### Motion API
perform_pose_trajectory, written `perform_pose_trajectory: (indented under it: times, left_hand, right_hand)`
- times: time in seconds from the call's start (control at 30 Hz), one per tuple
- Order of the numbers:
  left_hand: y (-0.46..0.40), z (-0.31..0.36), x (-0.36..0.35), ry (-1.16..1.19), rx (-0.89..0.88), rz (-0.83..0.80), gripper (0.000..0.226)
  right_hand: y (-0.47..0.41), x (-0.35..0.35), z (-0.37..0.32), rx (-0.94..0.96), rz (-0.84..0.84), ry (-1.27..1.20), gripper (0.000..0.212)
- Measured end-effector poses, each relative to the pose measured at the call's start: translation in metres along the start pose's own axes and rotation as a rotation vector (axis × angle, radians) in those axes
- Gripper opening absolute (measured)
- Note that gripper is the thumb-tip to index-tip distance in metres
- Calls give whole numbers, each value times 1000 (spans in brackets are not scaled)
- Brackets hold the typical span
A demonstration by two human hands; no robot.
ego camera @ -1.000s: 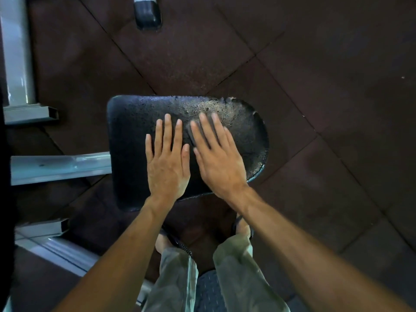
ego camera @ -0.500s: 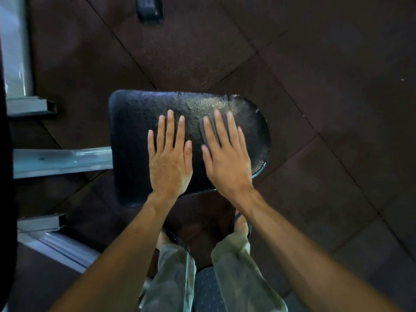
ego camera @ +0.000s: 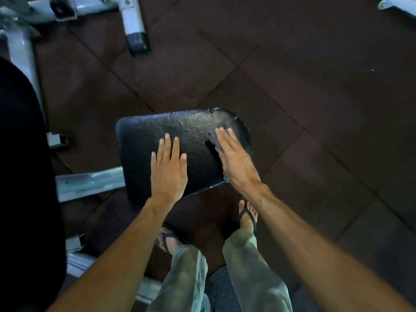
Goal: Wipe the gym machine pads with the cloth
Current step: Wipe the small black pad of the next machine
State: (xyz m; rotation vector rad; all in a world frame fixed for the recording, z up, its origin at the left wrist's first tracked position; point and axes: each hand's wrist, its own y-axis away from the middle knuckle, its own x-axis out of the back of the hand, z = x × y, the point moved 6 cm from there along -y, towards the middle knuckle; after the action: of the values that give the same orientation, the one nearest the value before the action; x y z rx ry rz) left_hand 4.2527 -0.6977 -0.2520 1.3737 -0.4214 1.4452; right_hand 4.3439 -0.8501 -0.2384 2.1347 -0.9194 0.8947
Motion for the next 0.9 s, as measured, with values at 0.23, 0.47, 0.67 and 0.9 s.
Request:
perform_pose_trajectory:
  times: [0.23,0.47,0.67,0.9]
  left_hand:
    - [121,61,36,-36,-119,-306,55]
    - [227,199,32,-195,-391,-526,52]
    - [286,360,7,-380,-668,-676,43]
    - [339,564,-19,-495,-1042,-706,39]
  right_hand:
    - [174,57,-7,-550,-17,-430,45]
    - [338,96,43,-920,170,-568,46]
    - [438,175,112,-1055,386,-792,42]
    - [541,266,215,-1244,689,-834,36]
